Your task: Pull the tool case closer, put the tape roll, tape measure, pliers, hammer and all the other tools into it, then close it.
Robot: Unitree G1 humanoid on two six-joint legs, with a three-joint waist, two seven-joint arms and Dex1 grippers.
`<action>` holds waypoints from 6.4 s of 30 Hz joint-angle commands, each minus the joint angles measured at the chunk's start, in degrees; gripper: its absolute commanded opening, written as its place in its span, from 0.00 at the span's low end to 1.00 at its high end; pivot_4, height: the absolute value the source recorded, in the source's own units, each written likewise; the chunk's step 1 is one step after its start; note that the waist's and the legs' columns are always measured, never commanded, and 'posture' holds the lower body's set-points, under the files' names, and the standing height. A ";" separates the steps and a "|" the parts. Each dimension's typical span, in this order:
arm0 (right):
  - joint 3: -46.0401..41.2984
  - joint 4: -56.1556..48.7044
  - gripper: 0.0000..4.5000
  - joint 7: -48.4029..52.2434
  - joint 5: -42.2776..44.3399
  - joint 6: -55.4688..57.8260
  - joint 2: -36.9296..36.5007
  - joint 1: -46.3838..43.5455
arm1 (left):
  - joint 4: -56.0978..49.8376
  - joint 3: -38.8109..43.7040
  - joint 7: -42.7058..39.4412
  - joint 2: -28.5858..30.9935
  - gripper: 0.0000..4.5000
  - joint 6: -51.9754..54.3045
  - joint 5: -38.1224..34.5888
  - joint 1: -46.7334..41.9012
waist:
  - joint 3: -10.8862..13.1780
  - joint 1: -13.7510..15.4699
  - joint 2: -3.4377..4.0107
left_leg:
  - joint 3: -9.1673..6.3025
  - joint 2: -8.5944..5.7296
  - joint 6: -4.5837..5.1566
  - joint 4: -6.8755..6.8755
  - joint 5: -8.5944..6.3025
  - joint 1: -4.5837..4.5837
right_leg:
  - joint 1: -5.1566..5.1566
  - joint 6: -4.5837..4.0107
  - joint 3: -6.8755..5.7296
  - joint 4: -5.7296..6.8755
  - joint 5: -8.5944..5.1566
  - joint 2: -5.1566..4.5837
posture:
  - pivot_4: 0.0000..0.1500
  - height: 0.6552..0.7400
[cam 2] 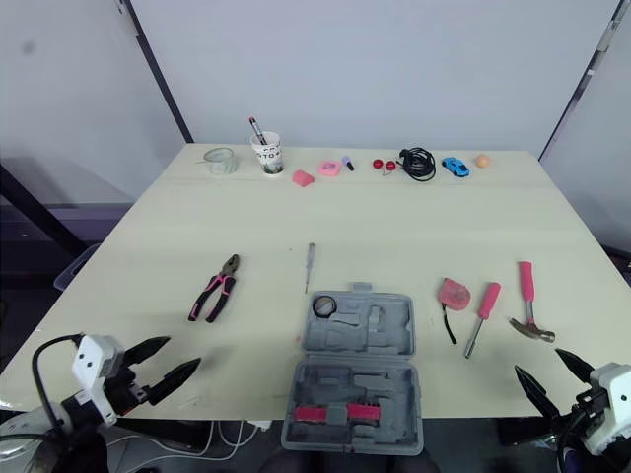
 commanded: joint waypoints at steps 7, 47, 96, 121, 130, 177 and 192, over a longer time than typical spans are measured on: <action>6.63 -2.24 1.00 1.73 -2.64 4.63 -5.24 -10.54 | -7.35 -6.64 -5.79 5.25 1.00 1.14 -1.36 -7.72 | 0.01 -0.02 0.04 | 0.05 -0.05 0.02 -0.04 0.01 -0.04 | 0.02 0.00 -0.01 -0.05 0.01 0.22 | 1.00 1.00; 26.88 29.43 1.00 10.27 -20.56 14.23 -11.53 -52.04 | -16.09 -11.84 -14.37 9.81 1.00 10.84 -10.69 -21.70 | 0.20 -0.16 0.17 | 0.06 -0.39 0.04 -0.03 0.03 -0.15 | 0.02 0.23 -0.09 0.00 0.14 0.47 | 1.00 1.00; 21.54 -6.44 0.62 -34.25 -17.91 47.76 13.82 -33.48 | -12.16 -15.70 -19.17 10.18 1.00 8.78 -9.01 -28.30 | 0.22 -0.24 0.17 | -0.05 -0.39 0.03 -0.04 0.03 -0.19 | 0.01 0.18 -0.10 -0.02 0.08 0.50 | 1.00 1.00; 20.54 -2.20 0.09 -35.53 -17.13 46.49 16.21 -35.13 | -11.74 -16.51 -19.85 9.66 1.00 8.86 -10.16 -29.19 | 0.22 -0.34 0.17 | -0.07 -0.38 0.04 -0.04 0.03 -0.19 | 0.01 0.18 -0.10 -0.02 0.08 0.50 | 1.00 1.00; 20.51 -3.14 0.09 -34.54 -16.79 47.17 15.18 -34.10 | -12.25 -16.69 -19.88 9.50 1.00 8.69 -10.17 -28.65 | 0.22 -0.34 0.17 | -0.08 -0.38 0.03 -0.04 0.03 -0.18 | 0.01 0.18 -0.10 -0.02 0.08 0.50 | 1.00 1.00; 21.51 -10.34 0.04 -31.56 -15.42 47.72 11.63 -29.74 | -11.64 -18.00 -22.34 9.74 1.00 9.39 -10.25 -31.06 | 0.24 -0.24 0.17 | -0.08 -0.37 0.03 -0.06 0.03 -0.20 | 0.01 0.12 -0.09 -0.09 0.04 0.50 | 1.00 1.00; 21.06 -13.60 0.39 -34.23 -14.19 52.58 13.75 -30.43 | -11.50 -18.01 -22.46 9.73 1.00 9.29 -10.19 -30.54 | 0.24 -0.30 0.16 | -0.10 -0.34 0.03 -0.07 0.03 -0.21 | 0.00 0.13 -0.11 -0.10 0.05 0.52 | 1.00 1.00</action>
